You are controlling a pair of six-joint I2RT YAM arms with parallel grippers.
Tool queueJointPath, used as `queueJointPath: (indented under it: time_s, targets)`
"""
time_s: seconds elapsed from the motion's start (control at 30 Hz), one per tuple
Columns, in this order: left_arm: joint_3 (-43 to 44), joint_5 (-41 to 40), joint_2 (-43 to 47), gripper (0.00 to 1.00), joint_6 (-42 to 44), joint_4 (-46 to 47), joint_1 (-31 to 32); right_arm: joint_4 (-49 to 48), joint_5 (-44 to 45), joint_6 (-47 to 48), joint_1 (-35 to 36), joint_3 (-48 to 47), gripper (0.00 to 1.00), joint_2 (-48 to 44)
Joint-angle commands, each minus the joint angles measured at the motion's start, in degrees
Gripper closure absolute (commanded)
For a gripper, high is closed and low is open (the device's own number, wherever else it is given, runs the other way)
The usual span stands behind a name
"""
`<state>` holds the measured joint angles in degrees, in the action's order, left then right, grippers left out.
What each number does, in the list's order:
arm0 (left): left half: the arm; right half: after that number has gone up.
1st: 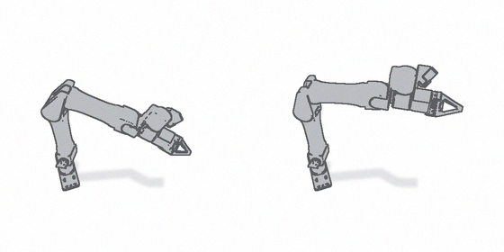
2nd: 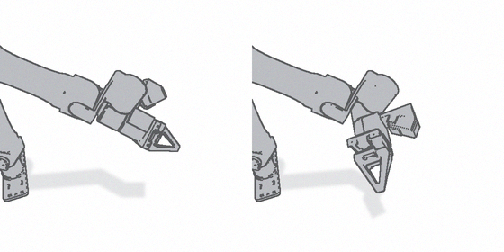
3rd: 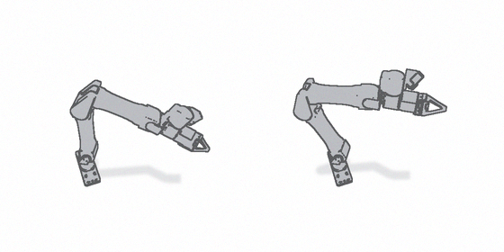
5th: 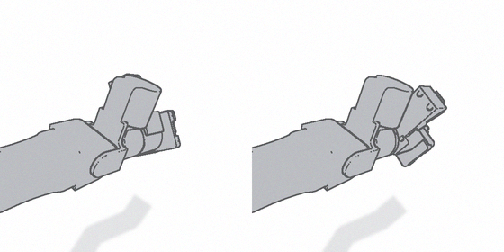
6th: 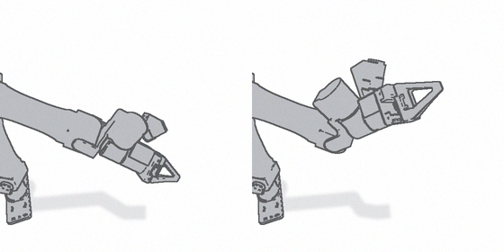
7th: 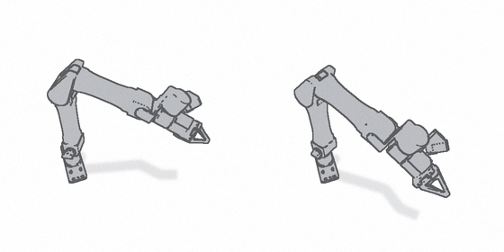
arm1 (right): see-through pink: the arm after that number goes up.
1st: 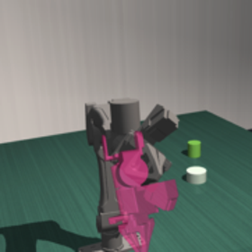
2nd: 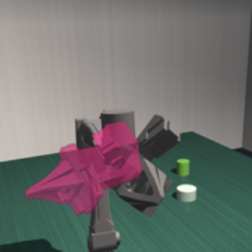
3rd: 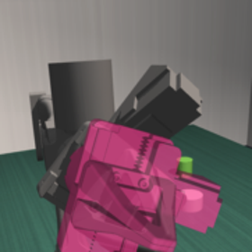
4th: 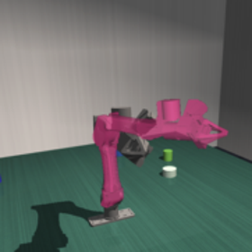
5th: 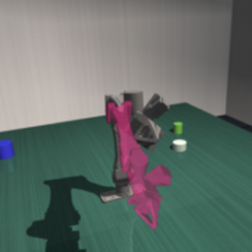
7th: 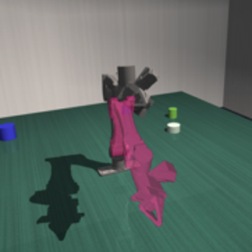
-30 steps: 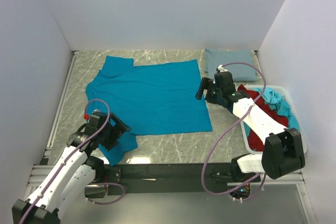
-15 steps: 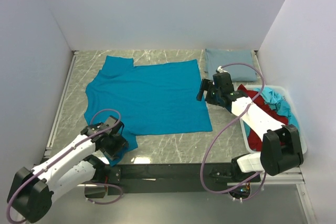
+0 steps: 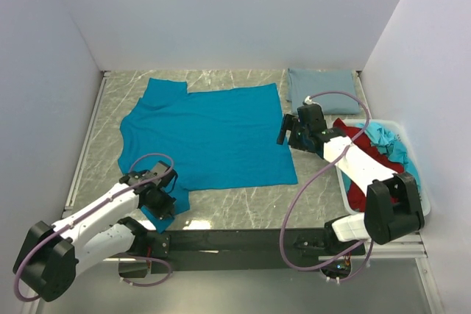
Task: Fold and stack the t-shirts
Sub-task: Fold the tshirt
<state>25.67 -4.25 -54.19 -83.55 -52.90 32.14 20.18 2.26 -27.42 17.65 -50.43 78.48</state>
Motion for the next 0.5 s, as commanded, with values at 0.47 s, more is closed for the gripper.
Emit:
queueJointPath:
  time_s: [0.47]
  targets:
    - [9.31,-2.34,-7.85,1.00,14.99,-1.59,0.20,11.81,-4.01,-8.35,0.81,16.42,0.13,-14.67]
